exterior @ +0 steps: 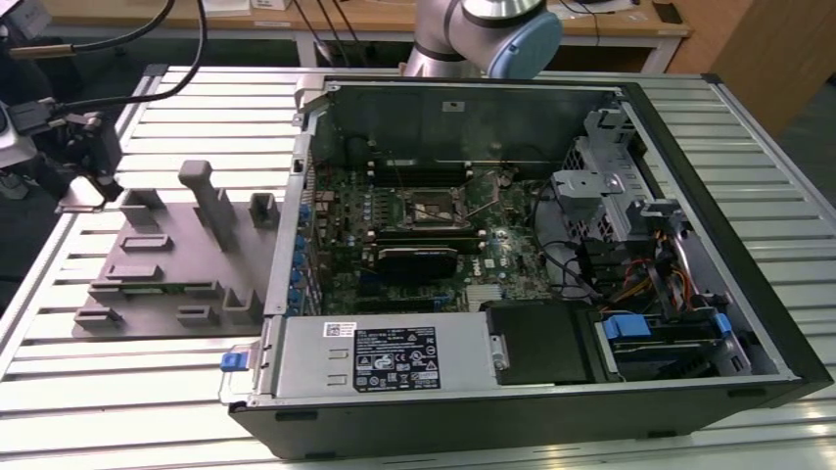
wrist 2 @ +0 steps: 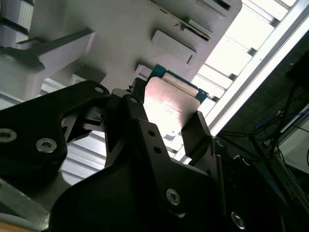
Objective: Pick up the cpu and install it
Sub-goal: 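Pick up the cpu and move it towards the insertion slot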
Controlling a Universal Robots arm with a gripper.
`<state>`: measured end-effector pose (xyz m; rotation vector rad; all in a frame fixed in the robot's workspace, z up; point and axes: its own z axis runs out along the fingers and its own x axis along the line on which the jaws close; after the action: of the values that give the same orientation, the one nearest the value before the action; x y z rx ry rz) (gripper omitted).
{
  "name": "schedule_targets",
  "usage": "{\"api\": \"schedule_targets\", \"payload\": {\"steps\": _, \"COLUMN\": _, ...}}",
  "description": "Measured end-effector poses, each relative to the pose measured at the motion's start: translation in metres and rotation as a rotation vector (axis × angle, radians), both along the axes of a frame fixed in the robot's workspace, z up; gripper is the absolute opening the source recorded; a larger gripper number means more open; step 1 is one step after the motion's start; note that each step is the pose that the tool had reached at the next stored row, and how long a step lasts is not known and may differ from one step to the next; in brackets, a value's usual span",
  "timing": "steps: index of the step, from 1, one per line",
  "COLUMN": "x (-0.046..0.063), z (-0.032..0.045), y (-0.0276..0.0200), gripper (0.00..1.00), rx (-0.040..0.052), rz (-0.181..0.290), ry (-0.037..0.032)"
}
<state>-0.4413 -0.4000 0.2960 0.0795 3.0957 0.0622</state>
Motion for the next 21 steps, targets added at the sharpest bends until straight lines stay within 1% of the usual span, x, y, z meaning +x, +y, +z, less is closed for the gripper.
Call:
{"api": "schedule_targets", "payload": {"steps": 7, "x": 0.000, "z": 0.0107, "y": 0.0000, "gripper": 0.55, "rx": 0.0021, "rz": 0.000, "ry": -0.0004}}
{"api": "schedule_targets", "payload": {"steps": 8, "x": 0.000, "z": 0.0165, "y": 0.0000, "gripper": 0.55, "rx": 0.0029, "rz": 0.000, "ry": -0.0008}}
{"api": "schedule_targets", "payload": {"steps": 21, "x": 0.000, "z": 0.0374, "y": 0.0000, "gripper": 0.55, "rx": 0.0034, "rz": 0.000, "ry": -0.0017}}
